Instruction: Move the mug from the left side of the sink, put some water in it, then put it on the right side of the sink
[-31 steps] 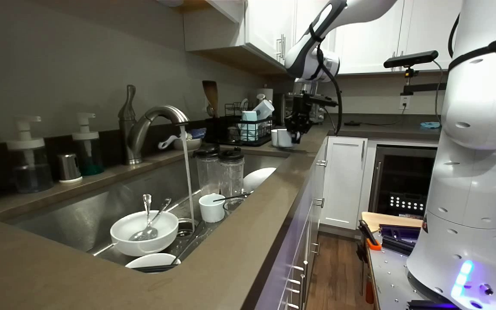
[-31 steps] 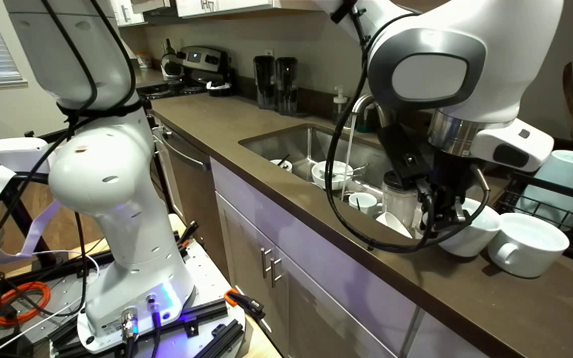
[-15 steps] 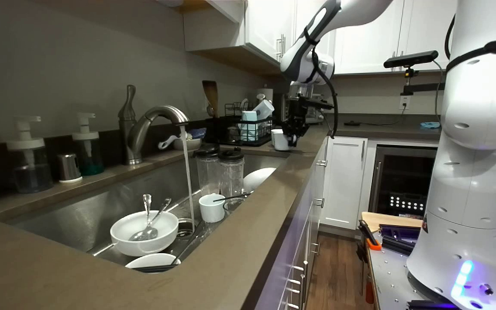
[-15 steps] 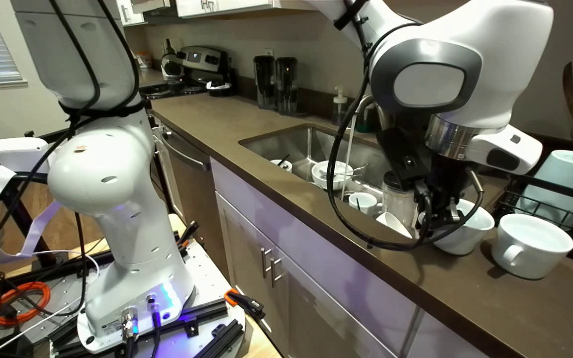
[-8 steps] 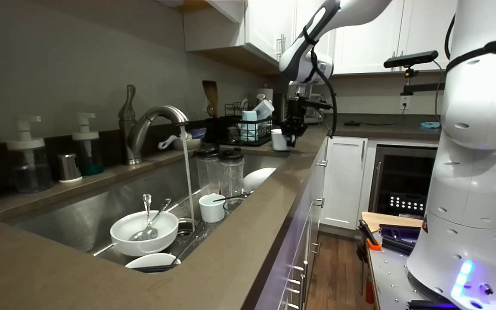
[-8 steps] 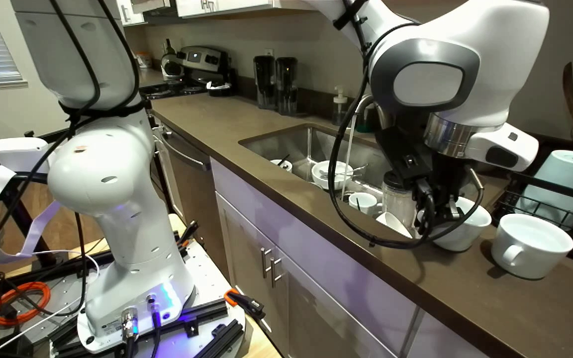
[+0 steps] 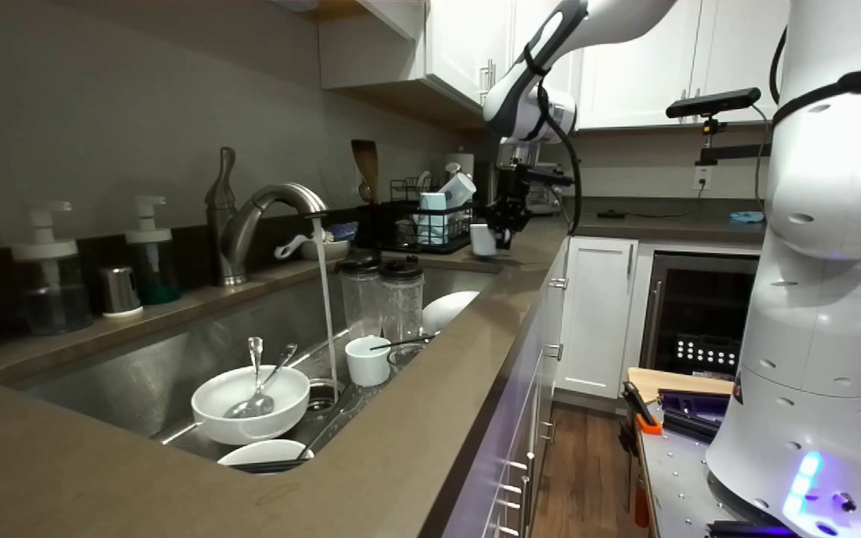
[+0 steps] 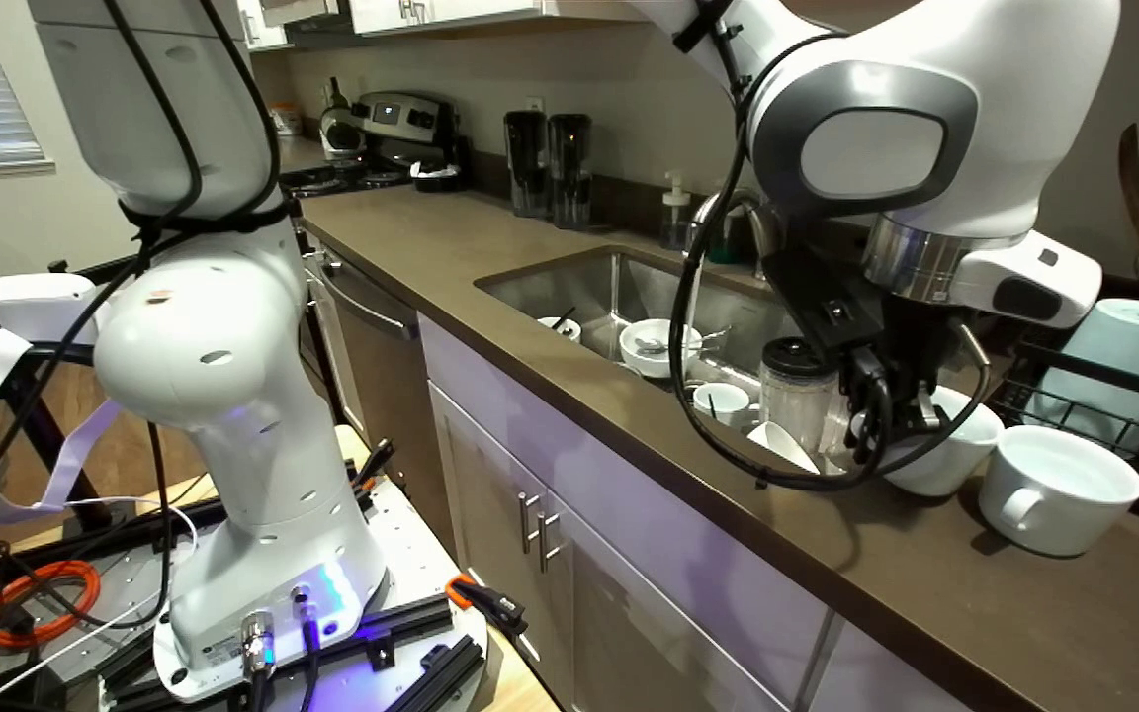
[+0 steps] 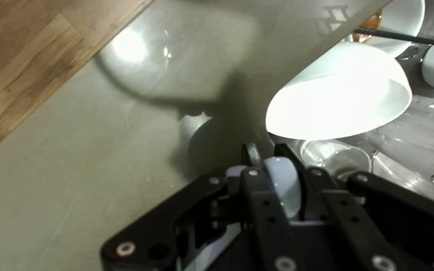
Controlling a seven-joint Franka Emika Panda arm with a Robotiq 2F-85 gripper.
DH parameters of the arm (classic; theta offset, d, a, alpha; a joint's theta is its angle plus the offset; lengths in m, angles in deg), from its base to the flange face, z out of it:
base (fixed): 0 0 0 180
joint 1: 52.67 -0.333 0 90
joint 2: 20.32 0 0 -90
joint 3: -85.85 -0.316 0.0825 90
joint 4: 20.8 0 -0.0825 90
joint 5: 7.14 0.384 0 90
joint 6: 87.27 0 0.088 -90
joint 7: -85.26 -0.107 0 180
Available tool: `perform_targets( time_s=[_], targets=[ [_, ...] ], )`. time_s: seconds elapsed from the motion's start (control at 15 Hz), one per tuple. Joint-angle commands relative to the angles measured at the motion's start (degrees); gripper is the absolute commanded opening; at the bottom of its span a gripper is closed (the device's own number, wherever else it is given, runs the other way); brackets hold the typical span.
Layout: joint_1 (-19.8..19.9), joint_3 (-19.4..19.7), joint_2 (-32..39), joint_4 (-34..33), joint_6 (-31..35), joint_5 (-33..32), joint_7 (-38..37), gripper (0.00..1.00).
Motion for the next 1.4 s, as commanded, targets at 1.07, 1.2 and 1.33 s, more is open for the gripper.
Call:
perform_targets(
  time_s=[1.07,1.2,1.33],
  targets=[
    [2.5,-1.0,2.9,-3.4,0.2,0.2,1.5,0.05],
    [2.1,-1.5,2.8,-3.0,0.1,0.1,1.3,0.05],
    [2.0,-2.0,3.2,-3.4,-0.7,0.5,0.9,0.05]
  ],
)
